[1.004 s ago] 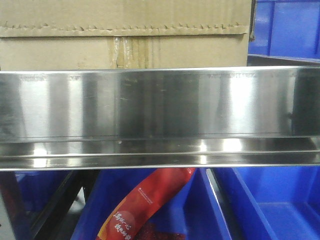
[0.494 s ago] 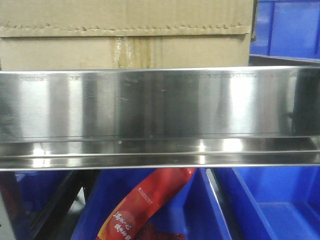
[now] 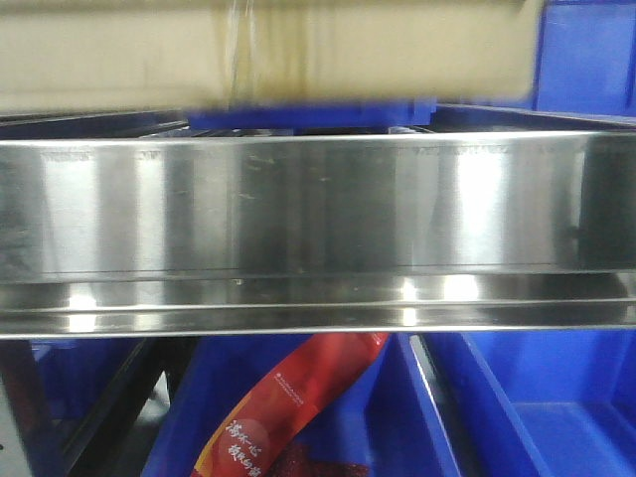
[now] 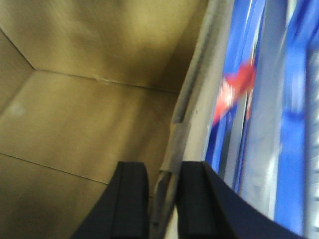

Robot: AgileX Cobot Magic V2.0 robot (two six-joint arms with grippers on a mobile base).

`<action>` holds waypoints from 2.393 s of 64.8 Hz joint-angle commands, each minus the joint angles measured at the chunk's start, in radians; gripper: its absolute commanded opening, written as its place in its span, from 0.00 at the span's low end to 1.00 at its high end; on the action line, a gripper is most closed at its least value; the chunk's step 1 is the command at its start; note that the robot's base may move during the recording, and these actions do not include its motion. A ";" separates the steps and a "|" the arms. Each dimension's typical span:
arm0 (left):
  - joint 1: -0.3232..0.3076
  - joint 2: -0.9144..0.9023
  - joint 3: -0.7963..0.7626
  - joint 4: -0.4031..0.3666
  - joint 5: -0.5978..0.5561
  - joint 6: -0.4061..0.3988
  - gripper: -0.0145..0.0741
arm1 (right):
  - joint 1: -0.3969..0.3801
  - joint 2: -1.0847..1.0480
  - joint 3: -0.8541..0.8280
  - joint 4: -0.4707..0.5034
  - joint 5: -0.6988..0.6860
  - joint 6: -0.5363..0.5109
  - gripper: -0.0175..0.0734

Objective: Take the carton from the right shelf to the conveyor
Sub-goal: 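Lift the carton off the shelf with both grippers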

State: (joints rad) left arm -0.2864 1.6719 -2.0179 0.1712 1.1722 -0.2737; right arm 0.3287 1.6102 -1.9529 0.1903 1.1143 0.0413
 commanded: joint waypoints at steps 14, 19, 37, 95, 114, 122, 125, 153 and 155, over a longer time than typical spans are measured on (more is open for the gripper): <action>-0.109 -0.123 -0.012 0.028 0.049 0.018 0.15 | -0.007 -0.190 -0.007 -0.039 0.060 -0.025 0.12; -0.147 -0.144 0.005 0.043 0.049 -0.009 0.15 | -0.007 -0.225 0.025 -0.039 0.086 -0.041 0.12; -0.317 -0.262 0.147 0.164 0.049 -0.115 0.15 | -0.007 -0.408 0.318 -0.019 0.031 -0.041 0.12; -0.419 -0.456 0.387 0.251 0.049 -0.236 0.15 | 0.017 -0.423 0.440 0.138 -0.202 -0.077 0.12; -0.419 -0.456 0.387 0.251 0.049 -0.236 0.15 | 0.017 -0.423 0.440 0.138 -0.206 -0.077 0.12; -0.419 -0.456 0.387 0.251 0.049 -0.236 0.15 | 0.017 -0.423 0.440 0.138 -0.206 -0.077 0.12; -0.419 -0.456 0.387 0.251 0.049 -0.236 0.15 | 0.017 -0.423 0.440 0.138 -0.206 -0.077 0.12; -0.419 -0.456 0.387 0.251 0.049 -0.236 0.15 | 0.017 -0.423 0.440 0.138 -0.206 -0.077 0.12; -0.419 -0.456 0.387 0.251 0.049 -0.236 0.15 | 0.017 -0.423 0.440 0.138 -0.206 -0.077 0.12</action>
State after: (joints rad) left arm -0.6897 1.2326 -1.6293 0.4695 1.2505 -0.5414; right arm 0.3450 1.1901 -1.5072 0.3192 0.9934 -0.0188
